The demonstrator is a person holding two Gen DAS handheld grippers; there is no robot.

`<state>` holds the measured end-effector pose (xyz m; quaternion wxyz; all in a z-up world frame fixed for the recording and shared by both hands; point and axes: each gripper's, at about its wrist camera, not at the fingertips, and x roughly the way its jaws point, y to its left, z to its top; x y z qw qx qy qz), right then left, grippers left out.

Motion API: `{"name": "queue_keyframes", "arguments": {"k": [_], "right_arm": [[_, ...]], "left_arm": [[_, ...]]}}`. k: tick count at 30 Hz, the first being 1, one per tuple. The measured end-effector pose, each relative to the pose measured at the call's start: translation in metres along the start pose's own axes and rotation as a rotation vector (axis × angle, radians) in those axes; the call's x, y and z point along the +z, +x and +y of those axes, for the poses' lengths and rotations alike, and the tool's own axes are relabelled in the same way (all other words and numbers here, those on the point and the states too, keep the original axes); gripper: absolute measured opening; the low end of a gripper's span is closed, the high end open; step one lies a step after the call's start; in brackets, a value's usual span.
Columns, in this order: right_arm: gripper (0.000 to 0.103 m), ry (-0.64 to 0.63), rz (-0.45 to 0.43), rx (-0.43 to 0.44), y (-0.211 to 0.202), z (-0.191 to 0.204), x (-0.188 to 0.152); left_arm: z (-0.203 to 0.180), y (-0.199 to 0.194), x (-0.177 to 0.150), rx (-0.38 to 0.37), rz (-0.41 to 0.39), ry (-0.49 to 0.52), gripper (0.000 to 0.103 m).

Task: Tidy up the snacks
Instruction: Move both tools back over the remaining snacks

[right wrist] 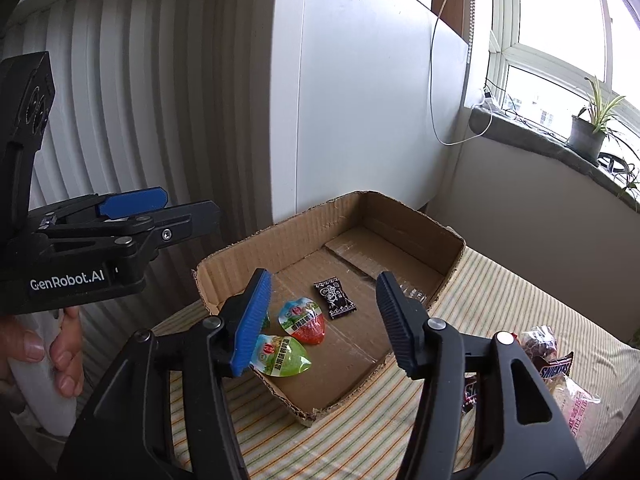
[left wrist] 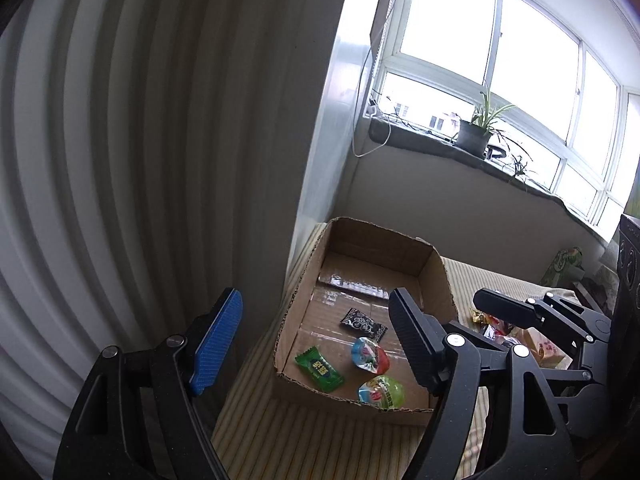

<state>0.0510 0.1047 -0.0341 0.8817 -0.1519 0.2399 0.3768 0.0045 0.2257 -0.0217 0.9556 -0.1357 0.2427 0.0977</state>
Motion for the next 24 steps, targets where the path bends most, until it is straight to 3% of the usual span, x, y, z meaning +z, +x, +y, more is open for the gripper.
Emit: {"name": "queue_keyframes", "arguments": {"k": [5, 13, 24], "right_arm": [[0.067, 0.032, -0.024, -0.025, -0.021, -0.014, -0.011], [0.068, 0.155, -0.057, -0.092, -0.074, -0.073, -0.053], [0.069, 0.386, -0.049, -0.354, -0.185, -0.202, -0.155]], "left_arm": [[-0.018, -0.007, 0.002, 0.005, -0.003, 0.026, 0.076], [-0.087, -0.012, 0.0, -0.038, 0.009, 0.132, 0.076], [-0.226, -0.022, -0.019, -0.172, 0.003, 0.343, 0.077]]}}
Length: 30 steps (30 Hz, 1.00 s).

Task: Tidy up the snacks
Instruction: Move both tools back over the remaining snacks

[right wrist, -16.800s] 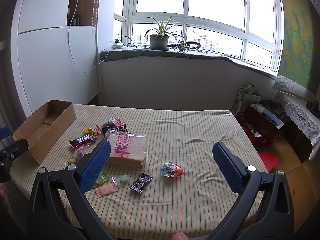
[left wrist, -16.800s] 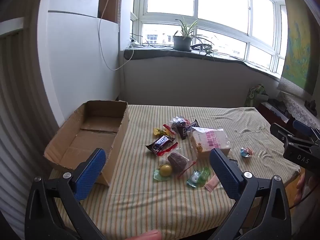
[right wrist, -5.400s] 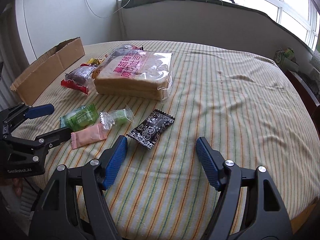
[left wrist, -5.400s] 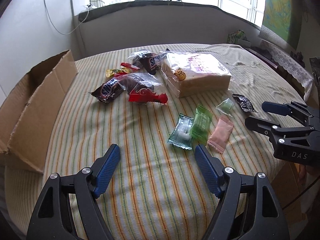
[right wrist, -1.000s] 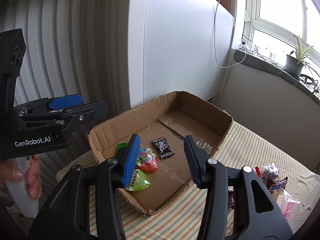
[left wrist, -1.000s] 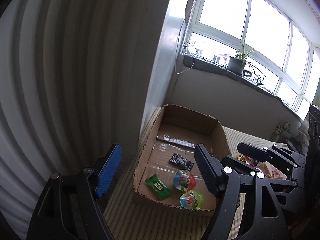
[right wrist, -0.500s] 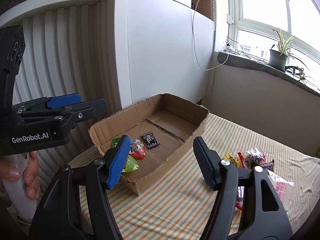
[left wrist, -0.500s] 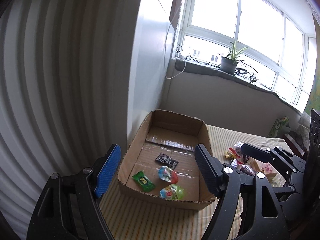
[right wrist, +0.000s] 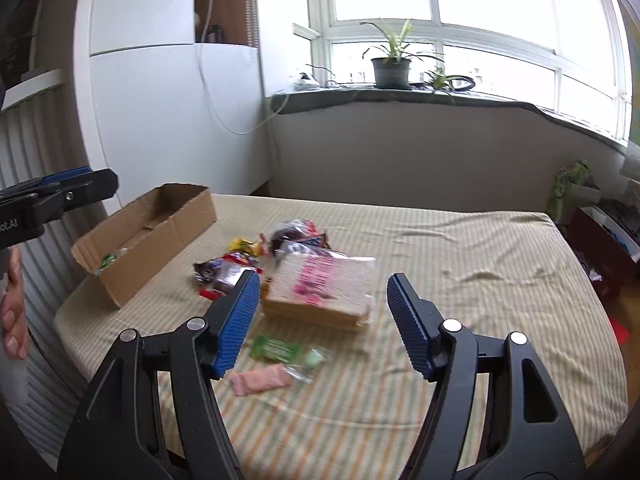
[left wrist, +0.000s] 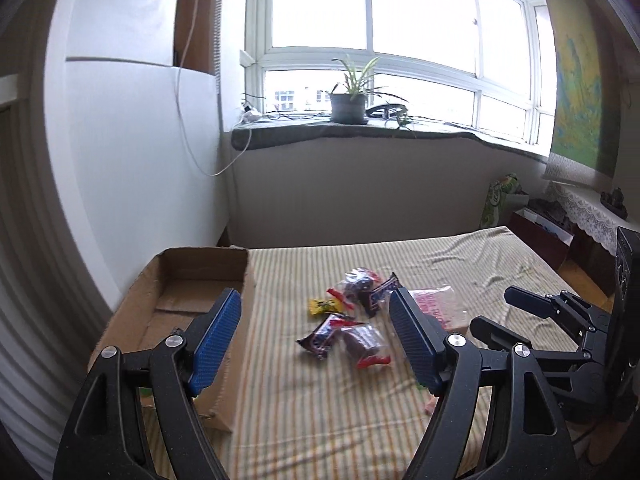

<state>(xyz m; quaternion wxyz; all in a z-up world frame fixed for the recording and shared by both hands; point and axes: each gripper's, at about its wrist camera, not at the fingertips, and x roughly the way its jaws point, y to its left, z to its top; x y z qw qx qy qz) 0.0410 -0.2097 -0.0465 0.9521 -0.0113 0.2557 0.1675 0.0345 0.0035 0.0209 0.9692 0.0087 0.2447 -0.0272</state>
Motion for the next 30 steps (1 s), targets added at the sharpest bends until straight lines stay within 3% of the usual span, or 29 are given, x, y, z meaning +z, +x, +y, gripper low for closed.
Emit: {"name": "queue_keyframes", "arguments": {"k": [5, 17, 24, 30], "right_arm": [[0.069, 0.045, -0.004, -0.035, -0.015, -0.034, -0.01], [0.069, 0.019, 0.007, -0.02, -0.011, -0.02, -0.013], [0.069, 0.017, 0.062, -0.029, 0.005, -0.021, -0.027], [0.069, 0.028, 0.15, -0.02, 0.026, -0.02, -0.061]], "left_arm": [[-0.038, 0.001, 0.003, -0.044, 0.009, 0.067, 0.077], [-0.052, -0.003, 0.003, -0.063, 0.01, 0.092, 0.077], [-0.054, 0.016, -0.014, -0.094, 0.064, 0.084, 0.077], [-0.064, 0.043, -0.047, -0.139, 0.146, 0.09, 0.077]]}}
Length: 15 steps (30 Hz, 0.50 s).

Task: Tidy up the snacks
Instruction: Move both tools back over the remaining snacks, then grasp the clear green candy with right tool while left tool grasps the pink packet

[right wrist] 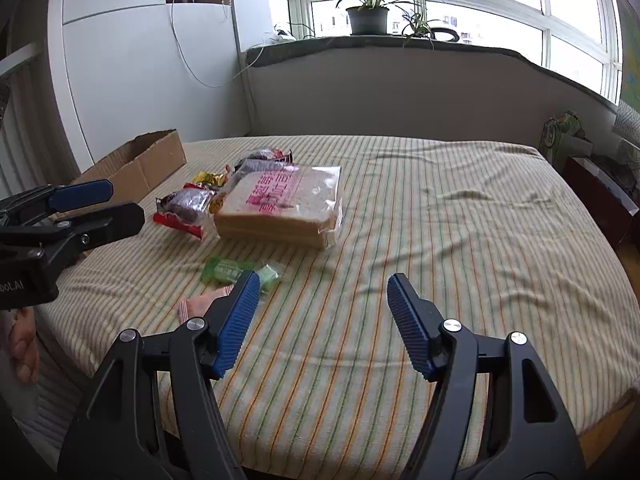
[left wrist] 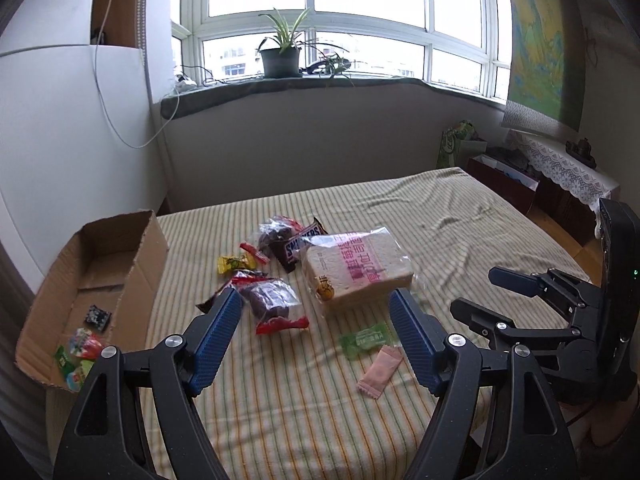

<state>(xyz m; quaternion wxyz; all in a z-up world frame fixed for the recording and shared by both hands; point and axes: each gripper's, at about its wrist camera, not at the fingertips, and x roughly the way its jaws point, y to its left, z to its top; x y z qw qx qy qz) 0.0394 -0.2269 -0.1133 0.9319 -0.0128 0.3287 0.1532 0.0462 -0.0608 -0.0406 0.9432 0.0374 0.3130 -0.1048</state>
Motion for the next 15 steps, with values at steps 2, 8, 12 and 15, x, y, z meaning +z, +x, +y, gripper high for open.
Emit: {"name": "queue_keyframes", "arguments": {"k": [2, 8, 12, 15], "right_arm": [[0.069, 0.004, 0.03, 0.002, 0.007, 0.001, -0.013], [0.069, -0.033, 0.039, -0.008, 0.012, 0.004, -0.028], [0.069, -0.082, 0.07, 0.006, 0.017, 0.004, -0.018], [0.069, -0.126, 0.086, 0.018, 0.023, 0.006, -0.006]], "left_arm": [[-0.004, 0.012, -0.015, -0.018, 0.039, 0.002, 0.077], [-0.015, 0.037, -0.063, -0.081, 0.122, 0.011, 0.077], [-0.022, 0.041, -0.073, -0.08, 0.113, 0.061, 0.076], [-0.023, 0.041, -0.065, -0.094, 0.087, 0.089, 0.074]]}}
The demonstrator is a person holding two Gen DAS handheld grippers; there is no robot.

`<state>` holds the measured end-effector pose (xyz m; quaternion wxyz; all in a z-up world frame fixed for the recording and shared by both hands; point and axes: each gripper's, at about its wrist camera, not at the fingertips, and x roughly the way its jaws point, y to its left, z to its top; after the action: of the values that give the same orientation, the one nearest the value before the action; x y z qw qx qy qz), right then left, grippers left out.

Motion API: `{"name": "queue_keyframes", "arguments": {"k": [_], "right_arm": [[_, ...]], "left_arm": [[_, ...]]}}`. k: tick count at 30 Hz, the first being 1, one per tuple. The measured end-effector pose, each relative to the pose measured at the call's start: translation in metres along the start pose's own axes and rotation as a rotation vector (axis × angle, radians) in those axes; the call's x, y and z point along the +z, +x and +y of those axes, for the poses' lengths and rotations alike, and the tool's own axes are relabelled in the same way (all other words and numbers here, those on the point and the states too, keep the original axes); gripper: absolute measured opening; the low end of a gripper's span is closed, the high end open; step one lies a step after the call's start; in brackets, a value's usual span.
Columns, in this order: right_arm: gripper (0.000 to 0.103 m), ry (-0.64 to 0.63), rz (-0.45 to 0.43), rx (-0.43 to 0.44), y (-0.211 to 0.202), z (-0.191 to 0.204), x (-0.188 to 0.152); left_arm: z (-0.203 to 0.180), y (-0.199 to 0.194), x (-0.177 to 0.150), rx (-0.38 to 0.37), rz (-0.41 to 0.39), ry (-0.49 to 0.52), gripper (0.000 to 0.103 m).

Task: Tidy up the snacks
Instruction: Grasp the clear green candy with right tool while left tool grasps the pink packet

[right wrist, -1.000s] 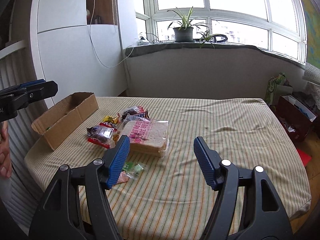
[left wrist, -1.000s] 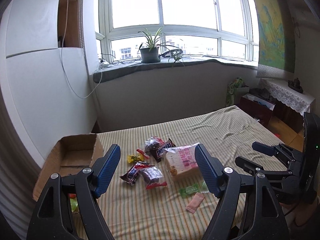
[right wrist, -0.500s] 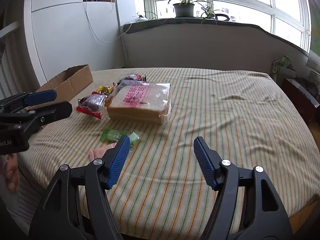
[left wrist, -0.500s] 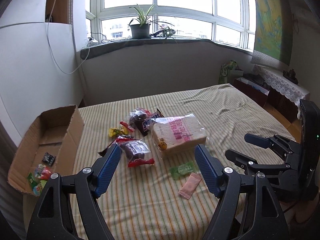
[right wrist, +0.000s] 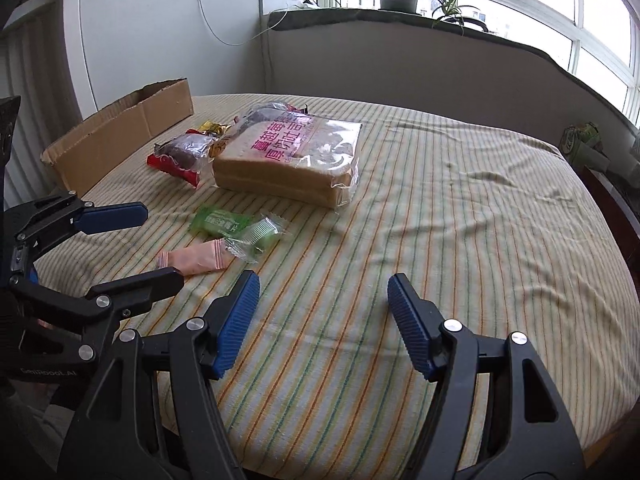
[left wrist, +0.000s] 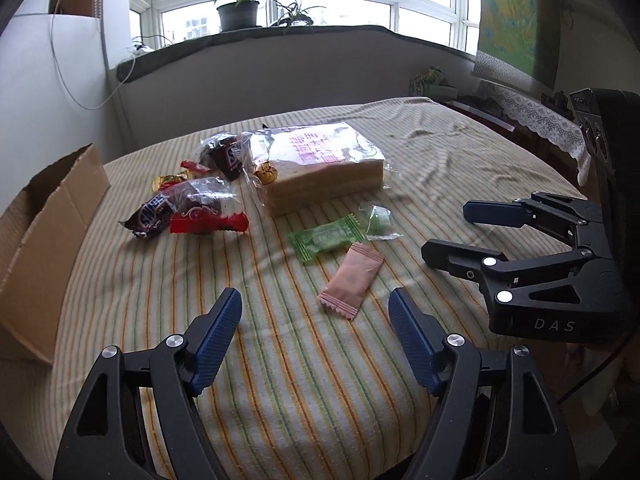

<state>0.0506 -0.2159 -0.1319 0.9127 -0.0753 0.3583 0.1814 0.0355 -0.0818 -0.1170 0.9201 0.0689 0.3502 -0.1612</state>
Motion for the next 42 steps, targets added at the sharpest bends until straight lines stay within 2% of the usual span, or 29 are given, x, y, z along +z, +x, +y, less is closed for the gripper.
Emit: {"name": "queue_keyframes", "arguments": {"k": [3, 5, 7, 9, 11, 12, 14, 15, 16, 27, 42], "right_arm": [[0.069, -0.028, 0.019, 0.038, 0.007, 0.0, 0.013], [0.069, -0.053, 0.027, 0.059, 0.012, 0.003, 0.02], [0.069, -0.086, 0.045, 0.088, 0.02, 0.007, 0.026], [0.069, -0.127, 0.057, 0.101, 0.028, 0.015, 0.03], [0.063, -0.142, 0.072, 0.123, 0.037, 0.02, 0.032], [0.056, -0.144, 0.068, 0.128, 0.04, 0.021, 0.033], [0.044, -0.137, 0.052, 0.129, 0.043, 0.022, 0.034], [0.035, -0.131, 0.046, 0.128, 0.044, 0.021, 0.035], [0.033, -0.124, 0.04, 0.13, 0.045, 0.019, 0.035], [0.03, -0.119, 0.003, 0.107, 0.039, 0.016, 0.03], [0.03, 0.021, -0.114, 0.061, 0.006, 0.002, 0.013]], "left_arm": [[-0.003, 0.007, 0.008, -0.013, 0.003, 0.055, 0.06], [-0.006, 0.012, 0.009, -0.04, 0.019, 0.087, 0.052], [-0.008, 0.015, 0.008, -0.063, 0.029, 0.113, 0.05], [-0.009, 0.016, 0.008, -0.087, 0.034, 0.133, 0.04], [-0.009, 0.017, 0.008, -0.111, 0.031, 0.137, 0.033], [-0.009, 0.017, 0.007, -0.122, 0.03, 0.138, 0.027], [-0.009, 0.018, 0.006, -0.133, 0.023, 0.137, 0.021], [-0.01, 0.018, 0.006, -0.133, 0.019, 0.134, 0.02], [-0.01, 0.018, 0.006, -0.133, 0.018, 0.126, 0.02], [-0.003, 0.017, 0.005, -0.149, 0.006, 0.055, 0.019], [0.005, 0.004, -0.004, -0.13, -0.04, -0.052, 0.019]]}}
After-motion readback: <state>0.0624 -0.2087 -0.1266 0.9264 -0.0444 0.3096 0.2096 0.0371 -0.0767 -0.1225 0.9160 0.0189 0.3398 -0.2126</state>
